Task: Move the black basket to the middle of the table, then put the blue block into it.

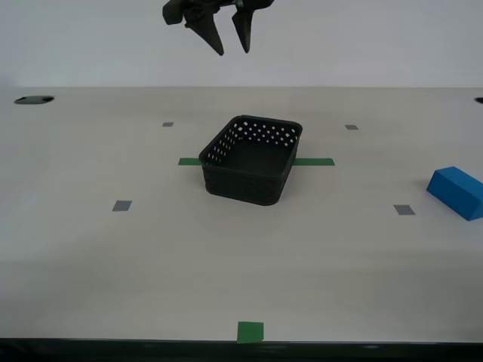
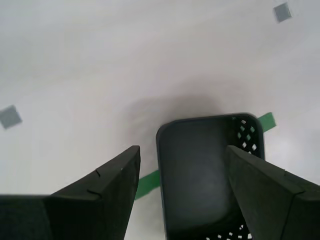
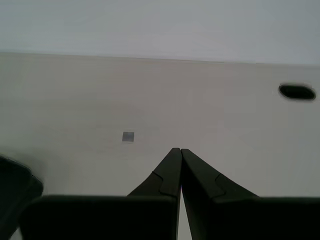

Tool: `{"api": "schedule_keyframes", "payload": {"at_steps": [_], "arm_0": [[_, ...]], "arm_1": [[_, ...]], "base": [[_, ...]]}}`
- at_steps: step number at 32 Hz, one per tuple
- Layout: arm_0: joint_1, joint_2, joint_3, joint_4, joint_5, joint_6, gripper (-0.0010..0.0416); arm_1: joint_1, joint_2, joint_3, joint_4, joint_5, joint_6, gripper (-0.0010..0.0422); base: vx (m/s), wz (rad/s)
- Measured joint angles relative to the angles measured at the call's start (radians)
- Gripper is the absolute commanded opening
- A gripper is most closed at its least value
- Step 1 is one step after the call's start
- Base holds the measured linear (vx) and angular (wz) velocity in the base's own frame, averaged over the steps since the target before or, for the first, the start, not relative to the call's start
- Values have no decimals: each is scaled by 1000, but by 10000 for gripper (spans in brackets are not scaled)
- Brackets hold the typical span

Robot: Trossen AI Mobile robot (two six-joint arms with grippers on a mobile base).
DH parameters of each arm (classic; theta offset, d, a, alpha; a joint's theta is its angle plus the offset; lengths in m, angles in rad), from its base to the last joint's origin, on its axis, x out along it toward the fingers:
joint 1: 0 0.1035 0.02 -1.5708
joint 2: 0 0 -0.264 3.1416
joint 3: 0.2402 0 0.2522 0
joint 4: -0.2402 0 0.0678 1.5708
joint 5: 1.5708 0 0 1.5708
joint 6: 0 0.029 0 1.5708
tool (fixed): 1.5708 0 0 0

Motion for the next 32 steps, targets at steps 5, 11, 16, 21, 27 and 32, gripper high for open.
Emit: {"api": "schedule_keyframes", "payload": {"at_steps": [5, 11, 16, 21, 27, 32], "arm_0": [[-1, 4, 92, -272, 0, -8, 3], [0, 23, 15, -296, 0, -23, 67], [-1, 154, 5, -311, 0, -43, 198], [-1, 298, -3, -340, 0, -72, 285], [-1, 510, -19, -358, 1, -81, 335], [-1, 678, -59, -257, 2, -105, 309]], "arm_1": [[16, -1, 42, -21, -77, 58, 199], [74, -2, 42, -39, -130, 106, 181], [124, -2, 42, -39, -129, 116, 176], [150, -1, 41, -39, -131, 131, 176], [179, -2, 40, -23, -131, 141, 176], [185, -2, 39, -4, -131, 154, 176]], "base": [[0, 0], [0, 0], [0, 0], [0, 0], [0, 0], [0, 0]]}}
